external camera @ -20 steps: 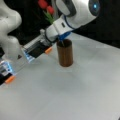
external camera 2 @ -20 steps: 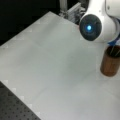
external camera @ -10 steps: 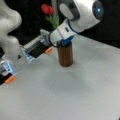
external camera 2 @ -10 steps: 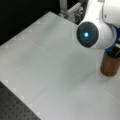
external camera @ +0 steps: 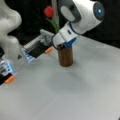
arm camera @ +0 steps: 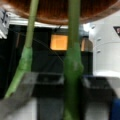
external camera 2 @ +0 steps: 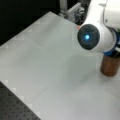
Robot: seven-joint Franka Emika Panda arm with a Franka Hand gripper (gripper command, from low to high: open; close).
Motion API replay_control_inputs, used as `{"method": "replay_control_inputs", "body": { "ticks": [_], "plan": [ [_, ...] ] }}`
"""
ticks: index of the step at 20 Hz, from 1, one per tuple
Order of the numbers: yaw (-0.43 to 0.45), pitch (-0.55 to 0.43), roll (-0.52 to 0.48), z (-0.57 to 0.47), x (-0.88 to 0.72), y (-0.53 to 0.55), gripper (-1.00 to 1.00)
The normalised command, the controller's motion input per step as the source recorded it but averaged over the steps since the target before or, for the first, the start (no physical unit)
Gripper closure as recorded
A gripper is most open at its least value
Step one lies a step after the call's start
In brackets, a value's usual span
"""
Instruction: Flower insertion into a vase
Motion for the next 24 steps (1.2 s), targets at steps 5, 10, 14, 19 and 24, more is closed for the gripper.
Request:
{"method": "replay_control_inputs", "body": {
  "ticks": [5,10,14,19,24],
  "plan": [
    [0.104,-0.17,-0.102,-0.08,0.05,-0.11,-1.0],
    [0.059,-0.18,-0.098,-0.02,0.01,-0.16,-1.0],
    [0.009,-0.231,-0.094,0.05,0.01,-0.23,-1.0],
    [-0.019,-0.49,-0.034,0.12,0.01,-0.38,-1.0],
    [0.002,-0.854,0.07,0.06,-0.21,-0.37,-1.0]
  ]
}}
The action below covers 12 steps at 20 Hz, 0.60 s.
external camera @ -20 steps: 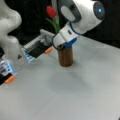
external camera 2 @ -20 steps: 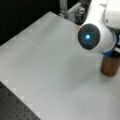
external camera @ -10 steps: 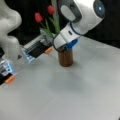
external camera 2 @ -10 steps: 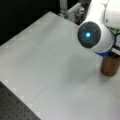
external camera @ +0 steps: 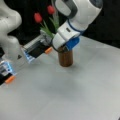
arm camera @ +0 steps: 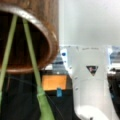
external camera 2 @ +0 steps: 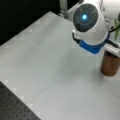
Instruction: Flower insertion into a vase
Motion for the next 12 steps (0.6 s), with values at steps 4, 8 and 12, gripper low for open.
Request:
{"method": "replay_control_inputs", "body": {
  "ticks": [4,8,12],
  "plan": [
    [0.043,-0.983,0.003,-0.02,-0.35,-0.38,-1.0],
    [0.031,-0.724,-0.03,-0.07,-0.38,-0.32,-1.0],
    [0.048,-0.378,-0.033,-0.1,-0.24,-0.26,-1.0]
  ]
}}
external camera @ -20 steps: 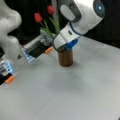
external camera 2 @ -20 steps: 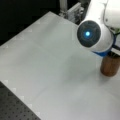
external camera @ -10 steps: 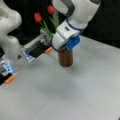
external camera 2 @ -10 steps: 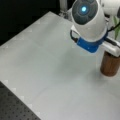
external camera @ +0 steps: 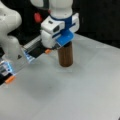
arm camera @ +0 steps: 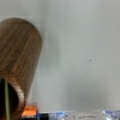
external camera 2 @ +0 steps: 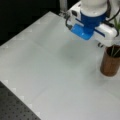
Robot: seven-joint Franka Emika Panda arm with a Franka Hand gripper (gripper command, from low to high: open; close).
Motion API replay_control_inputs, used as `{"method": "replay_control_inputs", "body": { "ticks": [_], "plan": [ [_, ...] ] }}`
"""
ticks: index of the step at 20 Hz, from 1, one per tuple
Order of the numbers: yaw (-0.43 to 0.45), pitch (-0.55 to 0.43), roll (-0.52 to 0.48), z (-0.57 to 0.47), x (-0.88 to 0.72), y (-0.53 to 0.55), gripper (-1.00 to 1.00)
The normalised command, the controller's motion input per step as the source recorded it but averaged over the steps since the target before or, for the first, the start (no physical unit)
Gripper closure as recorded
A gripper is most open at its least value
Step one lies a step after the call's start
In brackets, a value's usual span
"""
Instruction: Flower insertion into a vase
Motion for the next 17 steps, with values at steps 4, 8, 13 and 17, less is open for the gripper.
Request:
{"method": "replay_control_inputs", "body": {
  "ticks": [4,8,13,17],
  "plan": [
    [0.077,-0.174,-0.038,-0.08,-0.03,-0.2,-1.0],
    [0.046,-0.041,-0.047,-0.03,0.1,-0.17,-1.0],
    [0.095,0.017,-0.054,0.0,0.12,-0.16,-1.0],
    [0.212,0.047,-0.035,-0.03,0.16,-0.21,-1.0]
  ]
}}
